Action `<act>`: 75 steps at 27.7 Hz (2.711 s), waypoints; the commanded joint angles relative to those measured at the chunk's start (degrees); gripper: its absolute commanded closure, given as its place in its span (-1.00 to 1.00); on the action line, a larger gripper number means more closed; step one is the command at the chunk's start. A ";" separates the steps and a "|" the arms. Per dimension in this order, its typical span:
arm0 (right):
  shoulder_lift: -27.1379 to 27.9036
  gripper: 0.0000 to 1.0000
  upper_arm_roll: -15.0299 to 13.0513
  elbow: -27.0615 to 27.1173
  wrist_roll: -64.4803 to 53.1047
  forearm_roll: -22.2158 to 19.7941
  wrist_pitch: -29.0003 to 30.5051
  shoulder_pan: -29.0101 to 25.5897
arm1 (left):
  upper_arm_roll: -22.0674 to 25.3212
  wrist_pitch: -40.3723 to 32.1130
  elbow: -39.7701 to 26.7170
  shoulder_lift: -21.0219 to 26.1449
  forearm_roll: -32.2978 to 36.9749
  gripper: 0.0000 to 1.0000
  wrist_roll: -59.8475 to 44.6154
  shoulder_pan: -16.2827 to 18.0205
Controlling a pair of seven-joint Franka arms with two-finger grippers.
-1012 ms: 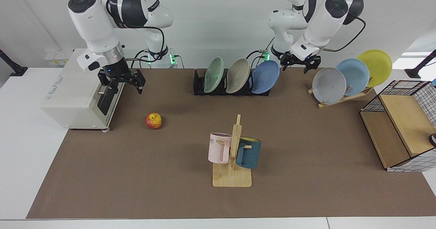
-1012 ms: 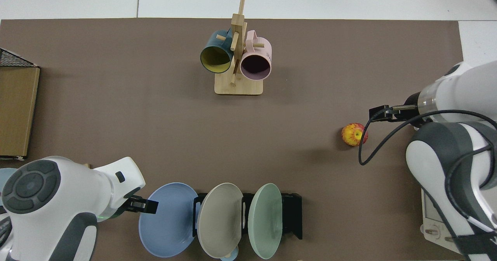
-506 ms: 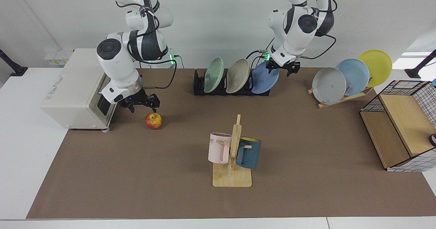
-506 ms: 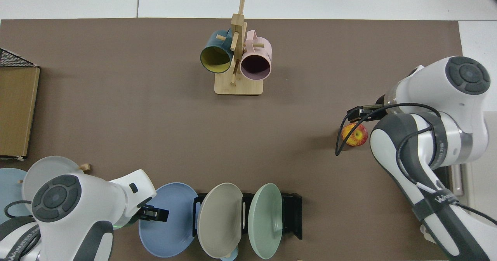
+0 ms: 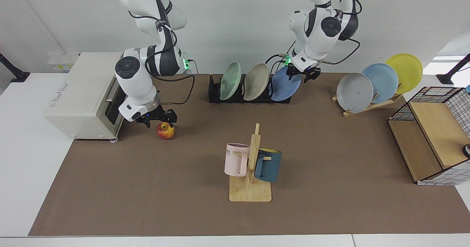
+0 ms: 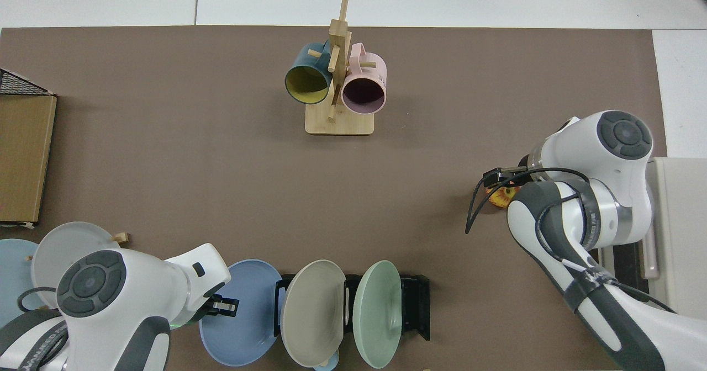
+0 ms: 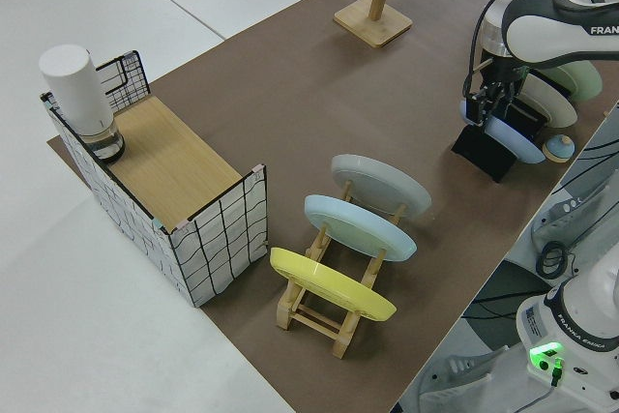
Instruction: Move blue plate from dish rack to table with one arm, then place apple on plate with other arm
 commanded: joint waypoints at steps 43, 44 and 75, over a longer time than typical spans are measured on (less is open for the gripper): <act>4.39 0.67 0.04 -2.52 -0.58 -0.18 2.76 -0.17 | 8.10 -7.53 18.93 2.50 7.73 0.98 3.99 3.71; 4.21 0.70 0.04 -2.34 -0.76 -0.18 2.41 -0.17 | 8.37 -6.56 18.93 3.56 6.77 0.98 4.97 3.80; -5.02 1.00 0.04 6.98 -0.67 -0.18 -11.31 0.53 | 6.88 17.10 20.95 31.08 -37.71 0.62 22.47 3.10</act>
